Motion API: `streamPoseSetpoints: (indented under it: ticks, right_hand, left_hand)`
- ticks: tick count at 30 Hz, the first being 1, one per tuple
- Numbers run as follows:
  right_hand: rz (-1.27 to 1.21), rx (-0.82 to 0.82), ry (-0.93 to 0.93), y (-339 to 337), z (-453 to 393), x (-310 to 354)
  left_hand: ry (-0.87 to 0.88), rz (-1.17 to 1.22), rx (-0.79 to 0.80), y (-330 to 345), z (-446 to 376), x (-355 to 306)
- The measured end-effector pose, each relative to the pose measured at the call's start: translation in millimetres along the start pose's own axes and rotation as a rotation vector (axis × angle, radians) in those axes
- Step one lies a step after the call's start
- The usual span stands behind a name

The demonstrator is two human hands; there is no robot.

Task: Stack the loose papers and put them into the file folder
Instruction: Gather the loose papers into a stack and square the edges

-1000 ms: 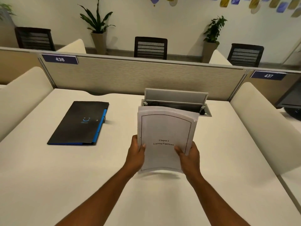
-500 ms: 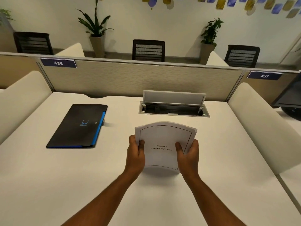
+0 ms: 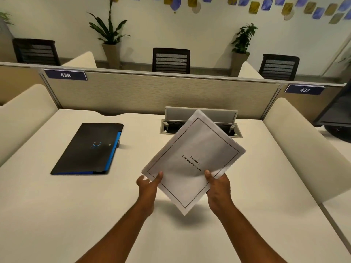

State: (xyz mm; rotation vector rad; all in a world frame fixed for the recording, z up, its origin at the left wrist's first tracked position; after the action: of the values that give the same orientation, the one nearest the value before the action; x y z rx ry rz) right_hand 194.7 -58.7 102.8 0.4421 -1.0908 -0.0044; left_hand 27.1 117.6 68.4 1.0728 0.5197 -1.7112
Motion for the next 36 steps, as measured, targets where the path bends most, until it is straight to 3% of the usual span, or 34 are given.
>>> streamPoseSetpoints:
  ticks: [3, 5, 9, 15, 17, 20, 29, 36]
  right_hand:
    - [-0.115, 0.094, 0.073, 5.2, 2.8, -9.1]
    - [-0.132, 0.132, 0.092, 4.7, 4.6, -7.8]
    - [-0.186, 0.108, 0.061, -14.8, -5.6, 9.3]
    - [0.38, 0.187, -0.124, -36.5, -5.7, 34.6]
    - [0.486, 0.213, -0.18, -30.6, -3.4, 34.2]
    - [0.509, 0.123, -0.258, -27.5, -4.8, 35.5]
    - [0.465, 0.027, -0.281, -37.0, -2.3, 6.2]
    - [0.586, -0.01, -0.338, -35.0, -1.4, 4.3]
  left_hand:
    - [0.045, 0.258, 0.206, 14.1, 4.8, -3.2]
    - [0.131, 0.249, 0.175, 12.5, 3.7, -12.4]
    - [0.282, 0.009, 0.051, -4.5, 3.3, -43.7]
    - [0.463, -0.242, -0.005, -29.3, 1.7, -71.4]
    - [0.494, -0.295, -0.019, -28.0, 3.0, -71.1]
    - [0.55, -0.34, -0.018, -23.1, 8.0, -68.3]
    - [0.57, -0.338, -0.021, -31.1, 19.4, -43.8]
    - [0.536, -0.337, -0.021, -33.1, 19.1, -33.8]
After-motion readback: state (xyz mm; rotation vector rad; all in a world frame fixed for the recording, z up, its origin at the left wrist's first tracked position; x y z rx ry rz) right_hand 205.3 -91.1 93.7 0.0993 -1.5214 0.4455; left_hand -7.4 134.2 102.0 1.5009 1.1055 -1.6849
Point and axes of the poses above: each hand's wrist, its own z-axis away from the middle knuckle, its own y-axis out of the palm, x = y × z, the point moved 6 cm from there along -z, towards the middle knuckle, and after that the axes turned 2 degrees about y, right-handed, at the moved point
